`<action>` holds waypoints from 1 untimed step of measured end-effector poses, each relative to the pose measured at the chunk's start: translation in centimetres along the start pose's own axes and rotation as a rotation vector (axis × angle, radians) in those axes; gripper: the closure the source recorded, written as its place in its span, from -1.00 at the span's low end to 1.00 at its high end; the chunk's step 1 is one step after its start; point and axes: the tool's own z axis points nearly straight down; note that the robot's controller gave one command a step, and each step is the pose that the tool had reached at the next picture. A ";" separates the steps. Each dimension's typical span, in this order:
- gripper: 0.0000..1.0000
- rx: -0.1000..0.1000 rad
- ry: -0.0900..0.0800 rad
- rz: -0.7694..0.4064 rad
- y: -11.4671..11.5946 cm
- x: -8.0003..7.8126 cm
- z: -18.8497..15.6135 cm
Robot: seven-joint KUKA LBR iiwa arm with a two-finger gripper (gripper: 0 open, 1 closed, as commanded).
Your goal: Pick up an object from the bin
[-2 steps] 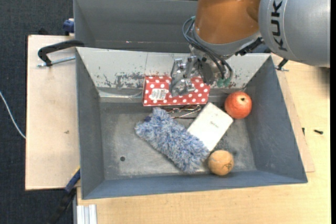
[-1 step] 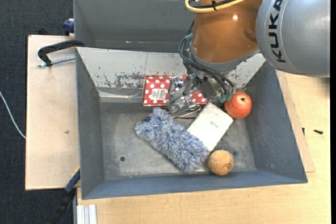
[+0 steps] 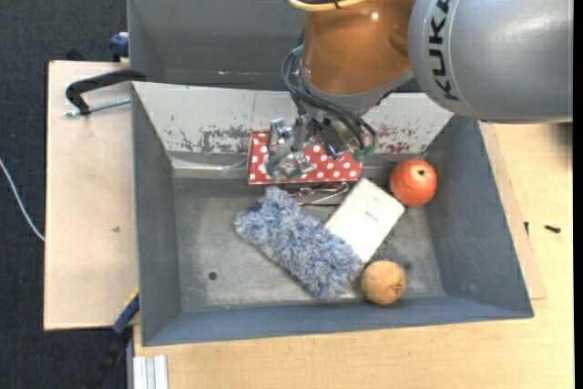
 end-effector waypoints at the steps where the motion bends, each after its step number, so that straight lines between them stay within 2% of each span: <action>1: -1.00 -0.001 0.006 0.028 -1.2 5.9 7.1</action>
Offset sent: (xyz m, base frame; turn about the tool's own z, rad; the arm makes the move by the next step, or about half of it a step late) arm 0.0000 0.0000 0.0000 0.0000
